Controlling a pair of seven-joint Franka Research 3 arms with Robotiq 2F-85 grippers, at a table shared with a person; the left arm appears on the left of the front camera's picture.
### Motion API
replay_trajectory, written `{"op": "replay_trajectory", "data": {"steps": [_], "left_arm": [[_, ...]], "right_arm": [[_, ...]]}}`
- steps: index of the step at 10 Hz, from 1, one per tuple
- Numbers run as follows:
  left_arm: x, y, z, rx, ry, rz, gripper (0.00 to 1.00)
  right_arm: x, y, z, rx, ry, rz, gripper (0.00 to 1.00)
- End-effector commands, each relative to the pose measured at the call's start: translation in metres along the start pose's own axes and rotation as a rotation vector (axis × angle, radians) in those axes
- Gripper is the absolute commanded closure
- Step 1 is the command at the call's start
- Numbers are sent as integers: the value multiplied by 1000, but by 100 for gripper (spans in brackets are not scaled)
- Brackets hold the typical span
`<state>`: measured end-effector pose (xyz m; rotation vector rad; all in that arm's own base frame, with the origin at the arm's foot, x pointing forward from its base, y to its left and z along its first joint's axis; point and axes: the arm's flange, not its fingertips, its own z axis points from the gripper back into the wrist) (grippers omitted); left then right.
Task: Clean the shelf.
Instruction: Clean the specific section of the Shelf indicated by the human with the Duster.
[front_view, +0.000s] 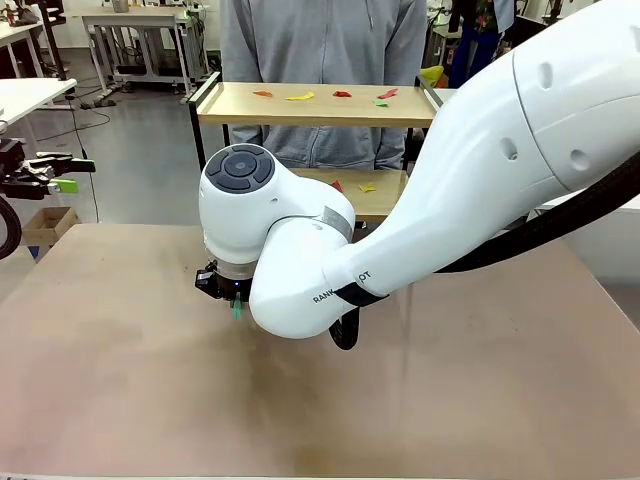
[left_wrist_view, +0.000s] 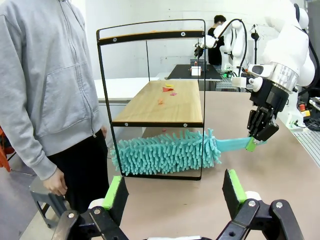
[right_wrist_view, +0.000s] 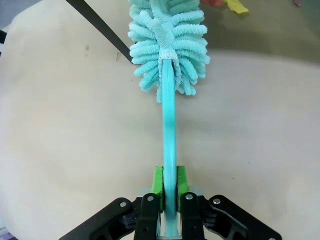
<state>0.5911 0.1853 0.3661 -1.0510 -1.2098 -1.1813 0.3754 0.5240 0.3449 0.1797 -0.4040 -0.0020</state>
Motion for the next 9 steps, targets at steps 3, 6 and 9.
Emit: {"op": "replay_trajectory", "data": {"steps": [3,6,9], "left_arm": [[2,-1,0,-1,-1,-4,0],[2,-1,0,-1,-1,-4,0],[2,-1,0,-1,-1,-4,0]], "right_arm": [[1,0,1,1,-1,0,87],[20,-52,16,35,64,-127,87],[28,-102,22,25,117,-159,87]]}}
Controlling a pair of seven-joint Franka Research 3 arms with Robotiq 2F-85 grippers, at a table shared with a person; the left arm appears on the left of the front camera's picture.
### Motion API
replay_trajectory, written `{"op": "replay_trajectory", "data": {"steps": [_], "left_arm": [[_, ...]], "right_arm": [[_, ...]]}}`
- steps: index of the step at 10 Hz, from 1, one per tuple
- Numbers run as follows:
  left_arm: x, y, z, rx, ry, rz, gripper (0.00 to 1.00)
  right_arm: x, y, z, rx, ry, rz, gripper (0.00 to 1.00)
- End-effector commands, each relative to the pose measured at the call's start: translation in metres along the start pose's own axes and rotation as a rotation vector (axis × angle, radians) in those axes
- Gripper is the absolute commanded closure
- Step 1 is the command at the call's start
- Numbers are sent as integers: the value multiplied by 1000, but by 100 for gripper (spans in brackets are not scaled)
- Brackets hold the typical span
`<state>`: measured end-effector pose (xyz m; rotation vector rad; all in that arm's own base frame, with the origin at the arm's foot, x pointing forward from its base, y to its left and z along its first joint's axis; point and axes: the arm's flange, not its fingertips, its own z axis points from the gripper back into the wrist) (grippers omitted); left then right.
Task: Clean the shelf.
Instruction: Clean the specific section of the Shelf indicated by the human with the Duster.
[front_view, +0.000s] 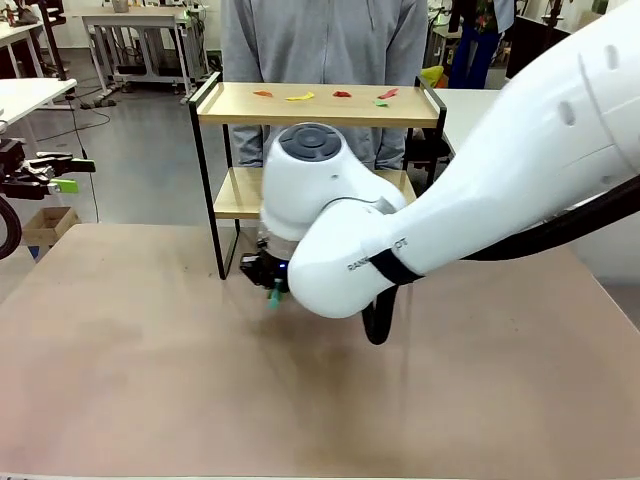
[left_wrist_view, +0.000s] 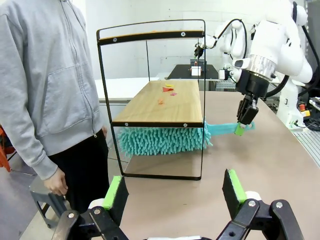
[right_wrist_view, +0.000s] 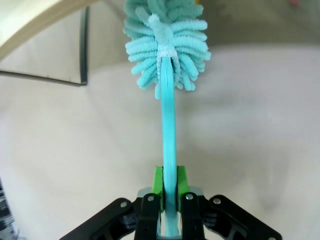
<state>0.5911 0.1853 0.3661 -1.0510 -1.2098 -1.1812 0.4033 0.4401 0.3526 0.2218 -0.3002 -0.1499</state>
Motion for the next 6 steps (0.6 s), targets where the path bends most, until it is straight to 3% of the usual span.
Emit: {"op": "replay_trajectory", "data": {"steps": [1,6], "left_arm": [[2,-1,-1,-1,-1,-4,0],[2,-1,-1,-1,-1,-4,0]], "right_arm": [[3,-36,15,-4,22,-4,87],[24,-105,30,-127,7,-39,87]]}}
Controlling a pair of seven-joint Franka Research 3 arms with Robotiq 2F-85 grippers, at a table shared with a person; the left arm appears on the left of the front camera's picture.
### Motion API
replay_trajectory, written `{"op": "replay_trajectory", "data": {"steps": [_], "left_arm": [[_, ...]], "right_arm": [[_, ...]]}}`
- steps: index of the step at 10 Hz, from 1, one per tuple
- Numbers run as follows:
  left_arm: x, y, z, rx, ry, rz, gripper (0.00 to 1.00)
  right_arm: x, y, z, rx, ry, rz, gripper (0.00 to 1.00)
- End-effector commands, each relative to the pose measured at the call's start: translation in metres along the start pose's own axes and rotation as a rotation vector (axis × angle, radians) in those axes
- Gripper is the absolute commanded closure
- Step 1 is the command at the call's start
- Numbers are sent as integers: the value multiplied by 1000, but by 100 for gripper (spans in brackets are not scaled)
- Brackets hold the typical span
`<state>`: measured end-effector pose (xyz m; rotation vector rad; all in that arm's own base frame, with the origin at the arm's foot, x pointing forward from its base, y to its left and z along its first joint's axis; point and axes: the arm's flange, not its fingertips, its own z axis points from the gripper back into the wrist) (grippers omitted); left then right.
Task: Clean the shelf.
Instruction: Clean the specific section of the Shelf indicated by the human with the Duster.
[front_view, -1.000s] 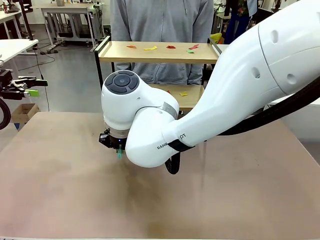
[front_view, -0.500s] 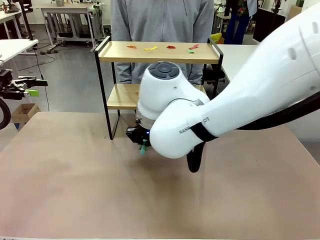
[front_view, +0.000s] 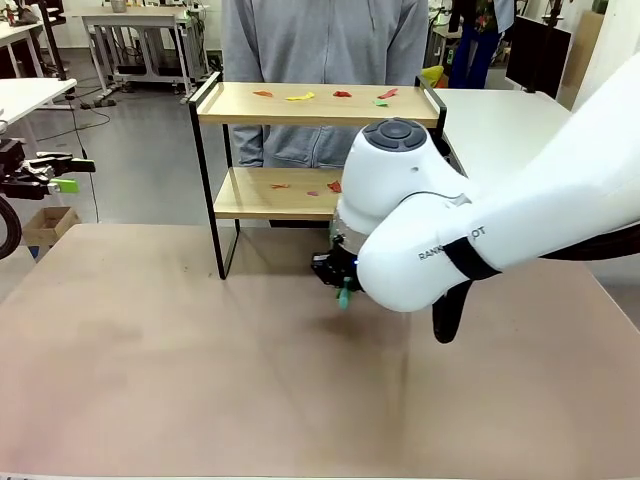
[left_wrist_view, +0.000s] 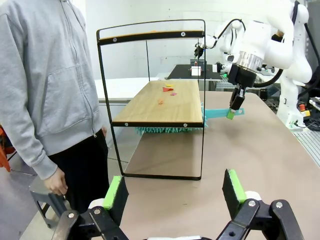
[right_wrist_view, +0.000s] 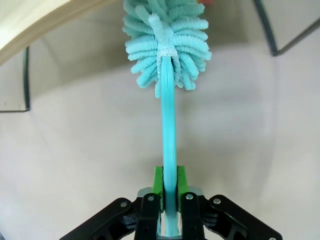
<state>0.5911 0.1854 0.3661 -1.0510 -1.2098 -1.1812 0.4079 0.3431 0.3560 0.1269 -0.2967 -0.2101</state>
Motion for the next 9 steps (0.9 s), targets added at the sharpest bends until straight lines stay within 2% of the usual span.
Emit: {"op": "replay_trajectory", "data": {"steps": [1,3,5,7,8,9], "left_arm": [[2,-1,-1,-1,-1,-4,0],[2,-1,-1,-1,-1,-4,0],[2,-1,-1,-1,-1,-4,0],[2,-1,-1,-1,-1,-4,0],[2,-1,-1,-1,-1,-4,0],[2,-1,-1,-1,-1,-4,0]], "right_arm": [[7,-23,8,-48,19,10,87],[12,-48,3,-94,39,-17,87],[15,-74,7,-157,10,-78,87],[11,-80,20,-156,-44,-94,87],[5,-75,31,-90,-72,-94,87],[19,-75,10,-138,-5,-71,87]]}}
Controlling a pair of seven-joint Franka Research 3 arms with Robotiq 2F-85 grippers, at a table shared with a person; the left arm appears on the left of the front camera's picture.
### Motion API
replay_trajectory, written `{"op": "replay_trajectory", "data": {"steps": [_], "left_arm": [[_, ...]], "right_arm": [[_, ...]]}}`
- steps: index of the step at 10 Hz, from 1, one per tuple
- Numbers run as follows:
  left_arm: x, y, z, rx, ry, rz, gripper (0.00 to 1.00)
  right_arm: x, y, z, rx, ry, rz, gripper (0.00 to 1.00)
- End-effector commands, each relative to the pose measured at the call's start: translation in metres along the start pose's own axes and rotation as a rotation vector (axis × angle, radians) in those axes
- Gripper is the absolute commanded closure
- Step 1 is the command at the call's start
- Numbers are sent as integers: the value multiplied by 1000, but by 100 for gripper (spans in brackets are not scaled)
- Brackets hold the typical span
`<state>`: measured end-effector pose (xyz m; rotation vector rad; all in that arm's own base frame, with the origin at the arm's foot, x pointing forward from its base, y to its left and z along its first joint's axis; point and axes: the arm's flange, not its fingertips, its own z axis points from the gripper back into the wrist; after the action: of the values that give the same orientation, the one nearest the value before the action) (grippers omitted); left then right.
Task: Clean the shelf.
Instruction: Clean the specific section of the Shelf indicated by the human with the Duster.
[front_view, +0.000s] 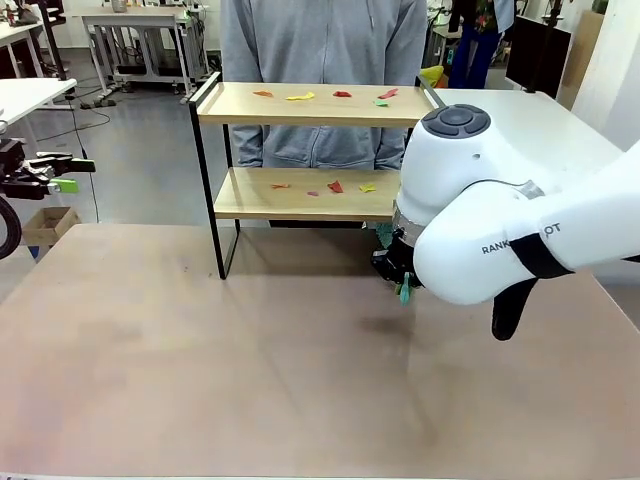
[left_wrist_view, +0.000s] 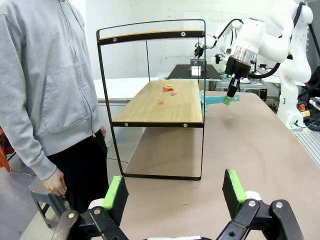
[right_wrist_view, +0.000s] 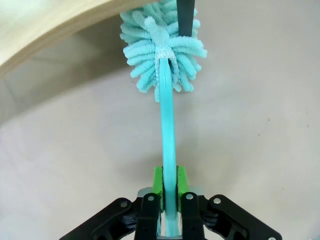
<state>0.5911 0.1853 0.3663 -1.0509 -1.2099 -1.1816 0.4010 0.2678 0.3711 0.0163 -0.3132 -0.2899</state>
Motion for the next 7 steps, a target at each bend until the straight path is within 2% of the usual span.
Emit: {"op": "replay_trajectory", "data": {"steps": [1,3,4,5,7], "left_arm": [[2,-1,0,-1,-1,-4,0],[2,-1,0,-1,-1,-4,0],[2,-1,0,-1,-1,-4,0],[2,-1,0,-1,-1,-4,0],[2,-1,0,-1,-1,-4,0]], "right_arm": [[4,-2,-14,-22,28,-7,87],[-1,0,-5,-7,9,1,87],[0,-1,6,87,-38,8,87],[-3,-9,21,126,-89,34,87],[-8,-18,35,170,-106,73,87]]}}
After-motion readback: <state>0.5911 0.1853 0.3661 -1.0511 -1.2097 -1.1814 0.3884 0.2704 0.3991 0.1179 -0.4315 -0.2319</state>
